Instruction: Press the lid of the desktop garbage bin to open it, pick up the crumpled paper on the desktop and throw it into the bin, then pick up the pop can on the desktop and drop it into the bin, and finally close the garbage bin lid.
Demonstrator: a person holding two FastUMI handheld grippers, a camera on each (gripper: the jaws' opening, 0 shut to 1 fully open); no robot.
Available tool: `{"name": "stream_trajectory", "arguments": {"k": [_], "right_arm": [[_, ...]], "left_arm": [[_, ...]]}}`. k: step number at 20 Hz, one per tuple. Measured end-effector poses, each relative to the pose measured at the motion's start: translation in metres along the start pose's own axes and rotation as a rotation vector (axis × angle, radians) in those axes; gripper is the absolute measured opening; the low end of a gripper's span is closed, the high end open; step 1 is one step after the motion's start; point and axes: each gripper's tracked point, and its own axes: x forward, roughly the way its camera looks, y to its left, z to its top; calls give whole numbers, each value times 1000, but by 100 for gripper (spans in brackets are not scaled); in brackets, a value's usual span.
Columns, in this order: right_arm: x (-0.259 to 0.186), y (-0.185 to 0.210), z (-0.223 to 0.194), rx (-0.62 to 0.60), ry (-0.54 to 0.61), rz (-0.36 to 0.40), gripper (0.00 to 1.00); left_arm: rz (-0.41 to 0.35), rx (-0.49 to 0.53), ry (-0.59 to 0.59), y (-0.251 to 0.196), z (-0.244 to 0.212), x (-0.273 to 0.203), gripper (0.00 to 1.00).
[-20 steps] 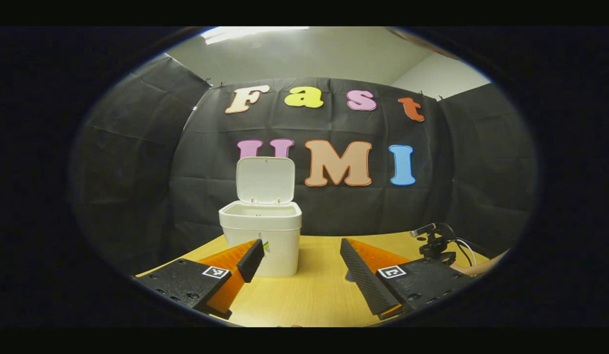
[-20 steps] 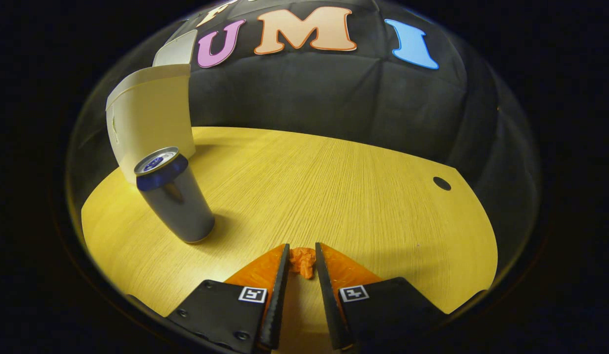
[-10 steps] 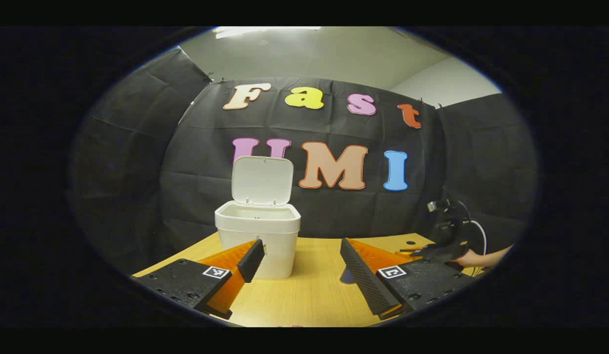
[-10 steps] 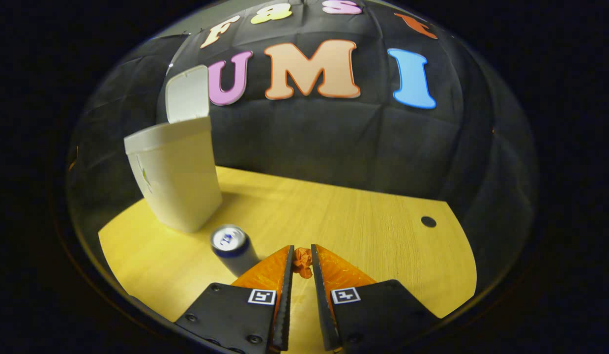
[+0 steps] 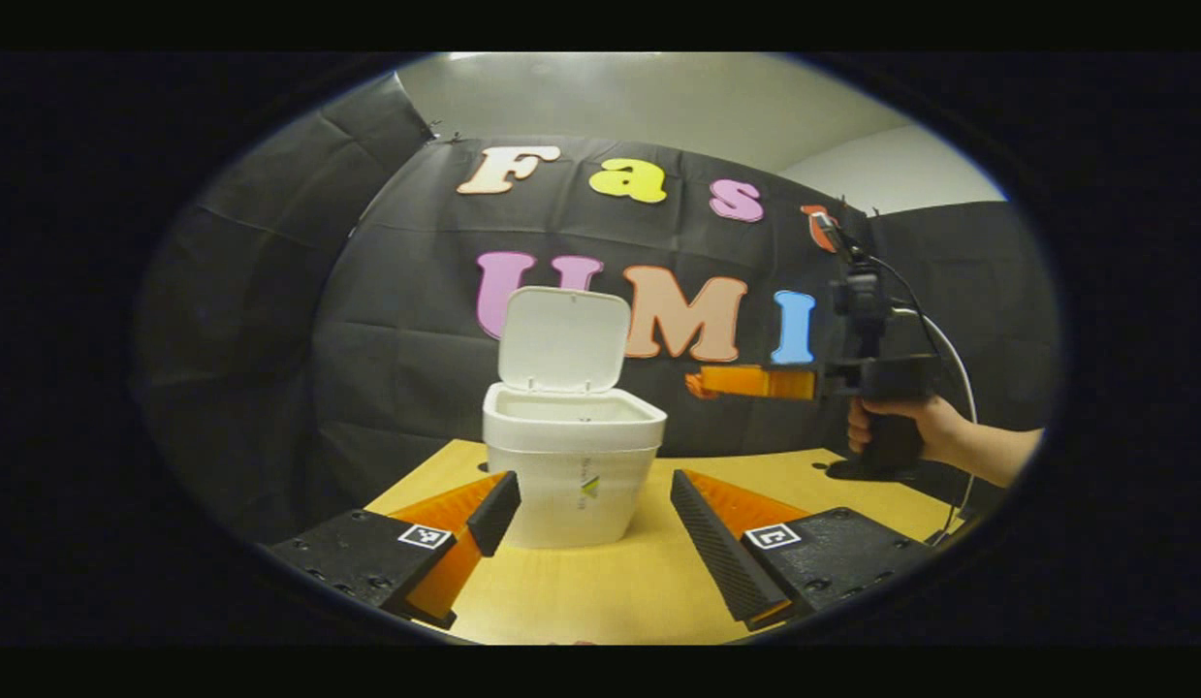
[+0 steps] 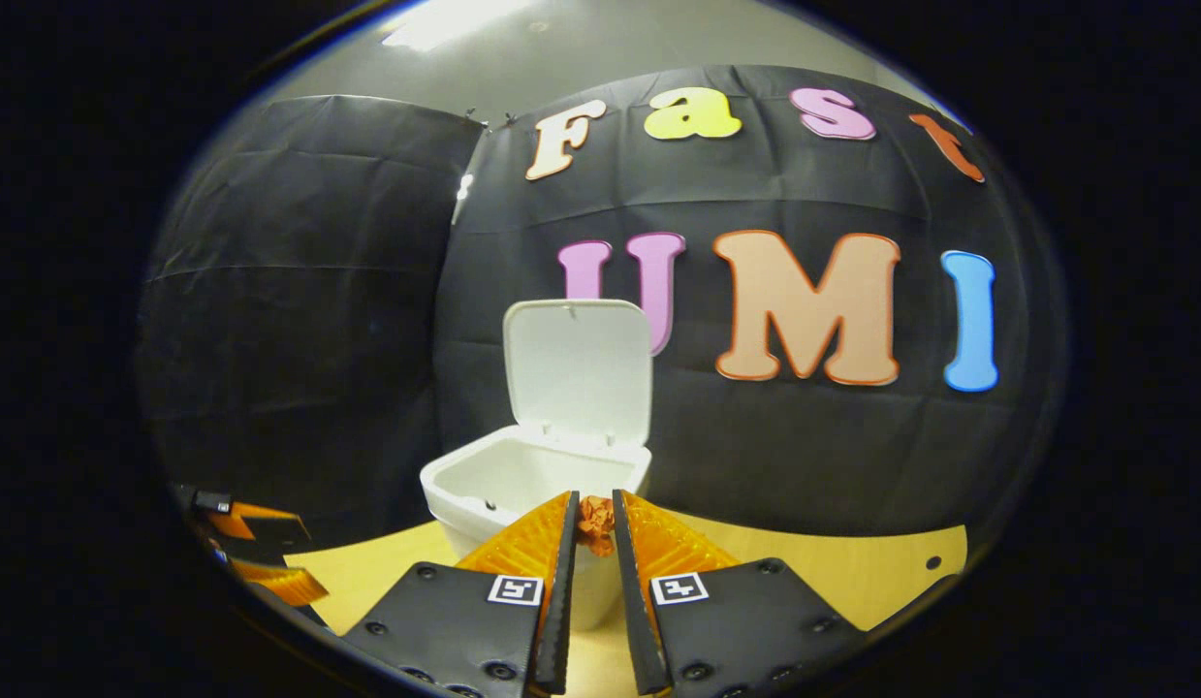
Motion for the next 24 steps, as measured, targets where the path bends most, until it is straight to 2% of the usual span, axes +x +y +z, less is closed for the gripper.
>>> {"name": "stream_trajectory", "arguments": {"k": [2,6,7,8,9,12,14,15,18,21,24], "right_arm": [[35,12,0,-26,21,-10,27],[82,21,-28,-16,120,-20,27],[85,21,-34,-22,140,-25,40],[85,21,-37,-32,145,-26,41],[83,19,-36,-44,141,-33,62],[66,13,-19,-78,78,-46,91],[37,-7,1,-116,12,-88,100],[18,-22,12,-133,-23,-114,97],[-52,-72,33,-143,-106,-186,96],[-129,-137,29,-79,-137,-313,96],[-207,-195,6,13,-139,-445,96]], "left_arm": [[27,-8,6,16,-2,-10,94],[60,-1,23,31,-9,-26,94],[64,6,25,33,-9,-29,94],[66,14,28,32,-12,-30,94],[66,22,28,31,-13,-30,94],[44,27,21,20,-10,-23,94],[5,26,11,2,-9,-15,94],[-23,29,11,-10,-9,-11,93],[-119,44,30,-56,-24,11,93],[-222,60,37,-116,-47,38,94],[-264,62,40,-172,-83,78,94]]}}
